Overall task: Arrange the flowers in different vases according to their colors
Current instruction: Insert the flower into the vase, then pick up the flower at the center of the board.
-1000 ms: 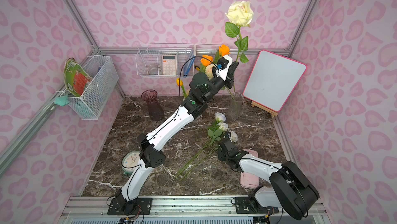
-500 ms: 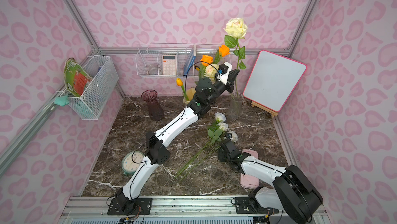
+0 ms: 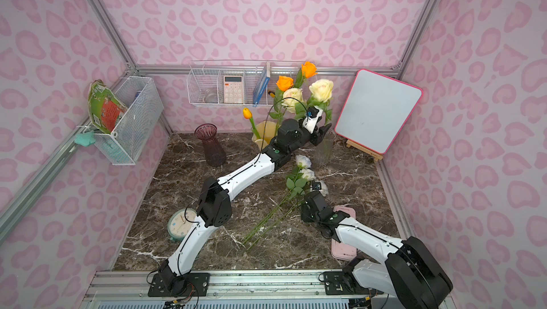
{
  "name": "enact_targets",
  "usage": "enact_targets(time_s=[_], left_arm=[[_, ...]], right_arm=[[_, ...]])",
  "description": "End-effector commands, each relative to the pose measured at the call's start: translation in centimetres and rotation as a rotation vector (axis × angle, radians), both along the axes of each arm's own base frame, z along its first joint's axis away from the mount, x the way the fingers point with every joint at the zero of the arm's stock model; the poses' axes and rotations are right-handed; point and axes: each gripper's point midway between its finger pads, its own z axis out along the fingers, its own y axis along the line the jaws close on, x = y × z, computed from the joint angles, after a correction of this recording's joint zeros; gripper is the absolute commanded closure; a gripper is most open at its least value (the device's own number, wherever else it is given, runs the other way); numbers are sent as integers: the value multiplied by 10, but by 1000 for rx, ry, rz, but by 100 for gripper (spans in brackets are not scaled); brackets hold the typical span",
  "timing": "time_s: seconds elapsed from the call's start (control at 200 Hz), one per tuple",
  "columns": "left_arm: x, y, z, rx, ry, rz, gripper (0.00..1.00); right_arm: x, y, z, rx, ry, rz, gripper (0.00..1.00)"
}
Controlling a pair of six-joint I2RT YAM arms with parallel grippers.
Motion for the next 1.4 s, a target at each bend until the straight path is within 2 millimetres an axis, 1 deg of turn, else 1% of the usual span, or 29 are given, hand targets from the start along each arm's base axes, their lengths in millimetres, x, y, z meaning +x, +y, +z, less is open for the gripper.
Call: enact_targets(time_s=[0.0,0.075,0.19,0.306,0.316,0.386,0.401,0.406,0.411,0.431,0.451,0.506,0.516,0.521,0.531,0.541,0.576,0.636,0.701,0.736,0.802,0.867,0.982,1.052,1.167,1.307,1.398], left_arm=[[-9,14,30,-61,-11,21,17],[-21,26,41,-65,-2,22,16],[-43,48,53,-38,45,21,16],[-72,78,48,19,104,28,16],[-75,81,50,22,107,30,16],[-94,102,38,85,167,36,18],[-98,106,33,100,182,41,18],[-99,108,35,99,180,42,18],[-100,109,31,106,187,44,18],[-105,117,29,115,197,53,19],[-110,123,23,132,215,58,19],[-125,142,18,151,240,81,22],[-128,146,16,161,255,84,23],[-130,148,9,172,267,86,23],[-133,152,3,179,280,88,24],[-136,155,3,179,285,88,25],[-148,165,-10,203,314,84,27],[-165,184,-26,238,359,98,29],[-183,197,-48,301,417,80,34],[-192,201,-60,335,456,60,36],[-206,205,-83,403,539,26,36],[-212,209,-102,454,632,29,36],[-223,204,-138,565,765,-28,37],[-229,196,-154,596,818,-81,38],[-232,189,-180,629,878,-123,41],[-234,186,-215,696,955,-136,45],[-235,183,-230,719,997,-154,48]], right_arm=[[-5,12,7,80,41,11,32],[-9,21,11,133,61,28,32],[-13,26,14,182,78,31,33],[-16,24,14,182,79,20,33],[-16,24,15,181,79,19,33],[-16,21,14,170,78,14,33],[-16,21,14,168,77,13,33],[-16,21,14,168,77,13,33],[-16,21,14,168,77,12,33],[-16,20,13,163,77,12,33],[-15,19,13,159,75,13,33],[-15,19,15,154,73,17,33],[-14,19,16,153,72,16,33],[-14,19,16,153,72,17,33],[-14,20,17,154,71,18,33],[-14,20,17,154,72,18,33],[-14,21,20,158,71,21,33],[-13,24,25,171,75,30,33],[-14,27,28,190,85,31,33],[-15,29,28,198,90,33,33],[-18,29,27,206,110,24,34],[-20,29,23,209,130,19,34],[-24,30,16,214,146,16,34],[-25,29,12,208,155,11,34],[-25,27,9,189,156,5,34],[-24,24,5,177,166,-5,34],[-23,23,4,176,171,-7,34]])
